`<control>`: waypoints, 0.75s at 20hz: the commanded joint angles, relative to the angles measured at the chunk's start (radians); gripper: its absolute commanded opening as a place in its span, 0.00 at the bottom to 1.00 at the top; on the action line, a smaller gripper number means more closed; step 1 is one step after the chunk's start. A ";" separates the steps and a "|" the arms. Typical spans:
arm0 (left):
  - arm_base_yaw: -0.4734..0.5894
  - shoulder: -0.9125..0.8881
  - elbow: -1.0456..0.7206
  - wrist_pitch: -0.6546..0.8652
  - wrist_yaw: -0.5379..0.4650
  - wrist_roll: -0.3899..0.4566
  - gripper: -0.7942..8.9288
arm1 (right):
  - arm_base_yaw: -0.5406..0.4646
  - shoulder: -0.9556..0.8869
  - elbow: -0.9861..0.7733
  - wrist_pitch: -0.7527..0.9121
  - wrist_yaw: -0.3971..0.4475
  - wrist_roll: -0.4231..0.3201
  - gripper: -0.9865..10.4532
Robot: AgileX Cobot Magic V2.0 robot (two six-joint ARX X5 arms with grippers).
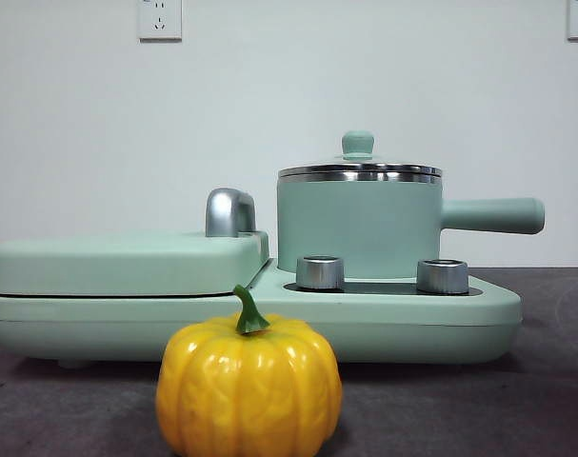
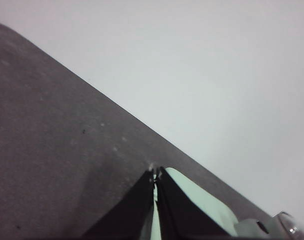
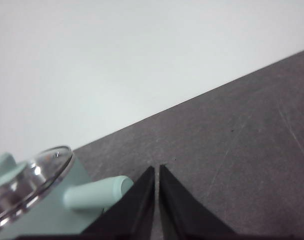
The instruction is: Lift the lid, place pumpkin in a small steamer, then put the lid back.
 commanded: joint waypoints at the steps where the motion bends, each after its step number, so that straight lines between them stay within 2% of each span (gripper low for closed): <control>1: 0.000 -0.001 -0.019 0.012 0.000 -0.037 0.09 | 0.001 0.000 -0.002 0.016 0.032 0.077 0.10; 5: 0.000 -0.001 -0.019 0.013 -0.001 -0.035 0.09 | 0.001 0.000 -0.002 0.016 0.032 0.077 0.10; 9: 0.000 -0.001 -0.017 -0.011 -0.001 -0.037 0.09 | 0.001 0.000 -0.002 0.016 -0.015 0.076 0.10; 15: 0.000 0.003 0.058 -0.193 0.029 -0.030 0.09 | 0.001 0.002 0.060 -0.069 -0.047 0.054 0.10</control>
